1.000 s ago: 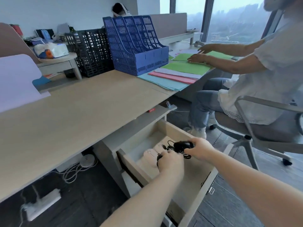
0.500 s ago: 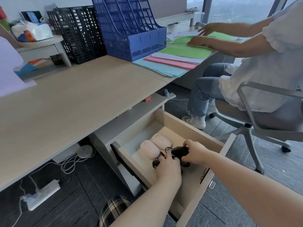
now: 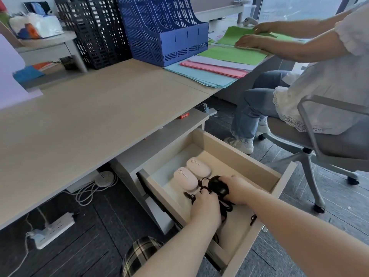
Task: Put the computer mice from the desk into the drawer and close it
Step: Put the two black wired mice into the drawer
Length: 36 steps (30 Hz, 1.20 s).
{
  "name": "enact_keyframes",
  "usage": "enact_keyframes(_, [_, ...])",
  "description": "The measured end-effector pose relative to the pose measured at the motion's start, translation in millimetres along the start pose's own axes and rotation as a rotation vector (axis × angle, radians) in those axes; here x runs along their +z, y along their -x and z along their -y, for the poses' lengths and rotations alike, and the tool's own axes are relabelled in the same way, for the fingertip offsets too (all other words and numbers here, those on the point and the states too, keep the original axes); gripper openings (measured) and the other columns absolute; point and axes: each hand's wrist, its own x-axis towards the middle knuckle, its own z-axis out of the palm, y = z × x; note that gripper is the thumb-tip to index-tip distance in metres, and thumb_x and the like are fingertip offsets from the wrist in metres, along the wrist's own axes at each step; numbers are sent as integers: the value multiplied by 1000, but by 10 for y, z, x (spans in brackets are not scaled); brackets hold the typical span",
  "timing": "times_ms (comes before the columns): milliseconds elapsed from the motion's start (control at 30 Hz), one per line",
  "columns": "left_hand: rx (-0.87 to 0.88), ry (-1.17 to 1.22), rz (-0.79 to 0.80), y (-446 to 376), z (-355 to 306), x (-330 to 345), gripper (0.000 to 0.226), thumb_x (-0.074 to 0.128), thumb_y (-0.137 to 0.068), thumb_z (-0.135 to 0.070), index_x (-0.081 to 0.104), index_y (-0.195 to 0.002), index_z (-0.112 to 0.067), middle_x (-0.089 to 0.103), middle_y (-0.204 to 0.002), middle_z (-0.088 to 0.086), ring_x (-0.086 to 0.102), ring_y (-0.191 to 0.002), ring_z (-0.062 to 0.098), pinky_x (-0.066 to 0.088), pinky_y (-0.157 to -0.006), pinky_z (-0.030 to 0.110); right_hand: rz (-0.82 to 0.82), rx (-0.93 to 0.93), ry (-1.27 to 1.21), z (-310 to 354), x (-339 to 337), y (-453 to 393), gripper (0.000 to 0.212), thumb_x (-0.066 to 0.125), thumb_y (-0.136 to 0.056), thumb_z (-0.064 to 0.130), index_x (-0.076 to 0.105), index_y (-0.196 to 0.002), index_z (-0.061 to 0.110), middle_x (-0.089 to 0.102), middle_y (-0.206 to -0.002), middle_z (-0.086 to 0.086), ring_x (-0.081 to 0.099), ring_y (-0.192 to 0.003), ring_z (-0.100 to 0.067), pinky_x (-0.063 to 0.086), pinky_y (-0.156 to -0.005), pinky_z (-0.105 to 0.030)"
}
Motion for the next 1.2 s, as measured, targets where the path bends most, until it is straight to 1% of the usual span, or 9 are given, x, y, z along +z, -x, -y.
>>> enact_keyframes(233, [-7, 2, -41, -86, 37, 12, 36, 58, -86, -13, 50, -121, -7, 45, -127, 15, 46, -118, 32, 47, -94, 40, -25, -36, 14, 8, -2, -109, 60, 60, -80, 20, 42, -137, 22, 55, -120, -18, 53, -114, -32, 49, -95, -37])
enact_keyframes(533, [-15, -47, -58, -88, 96, -42, 43, 62, -85, -16, 47, -125, -10, 45, -128, 13, 42, -123, 31, 47, -93, 40, -42, -20, 4, 48, -25, -81, 61, 58, -85, 23, 36, -141, 23, 48, -126, -17, 55, -113, -35, 50, -95, -39])
enact_keyframes(767, [43, -130, -152, -58, 141, -331, 43, 64, -87, -26, 48, -125, -12, 50, -125, 11, 46, -118, 31, 48, -88, 42, -219, 103, -14, 48, -214, 176, 32, 48, -91, 31, 59, -118, 18, 61, -120, -9, 57, -109, -30, 51, -88, -38])
enact_keyframes(867, [36, -98, -189, -55, 134, -567, 35, 59, -89, -24, 53, -121, -11, 49, -125, 13, 45, -115, 33, 45, -89, 42, -371, 218, 85, 25, -348, 341, 30, 41, -87, 22, 64, -107, 20, 62, -118, -5, 46, -119, -28, 34, -105, -46])
enact_keyframes(933, [43, -104, -242, -46, 112, -724, 30, 53, -89, -24, 55, -117, -12, 48, -123, 12, 48, -111, 32, 44, -88, 42, -473, 354, 105, 14, -404, 422, 36, 42, -80, 11, 61, -108, 21, 50, -133, -10, 26, -136, -30, 14, -113, -62])
enact_keyframes(1000, [85, -145, -296, 8, 80, -894, 24, 49, -90, -19, 55, -112, -12, 51, -120, 11, 50, -110, 29, 45, -84, 41, -501, 495, -32, 9, -426, 494, 45, 45, -77, 5, 52, -118, 23, 21, -156, -13, 1, -147, -34, 4, -112, -69])
enact_keyframes(1033, [113, -164, -328, 41, 69, -978, 23, 48, -91, -18, 55, -112, -11, 53, -119, 11, 50, -111, 28, 46, -83, 40, -498, 538, -136, 6, -422, 529, 46, 45, -78, 4, 48, -121, 22, 8, -160, -13, -6, -148, -36, 7, -113, -69])
enact_keyframes(1100, [156, -185, -411, 119, 73, -1163, 22, 48, -93, -20, 54, -111, -9, 54, -117, 10, 50, -109, 27, 43, -80, 36, -494, 571, -332, 7, -396, 587, 45, 42, -83, 2, 41, -126, 16, -6, -160, -17, -6, -147, -41, 22, -114, -61])
enact_keyframes(1200, [210, -197, -524, 160, 160, -1428, 22, 46, -94, -25, 53, -106, -8, 54, -114, 9, 51, -104, 26, 39, -75, 34, -507, 583, -494, 9, -366, 641, 45, 38, -84, -3, 36, -127, 10, -9, -159, -21, 3, -146, -42, 34, -107, -53])
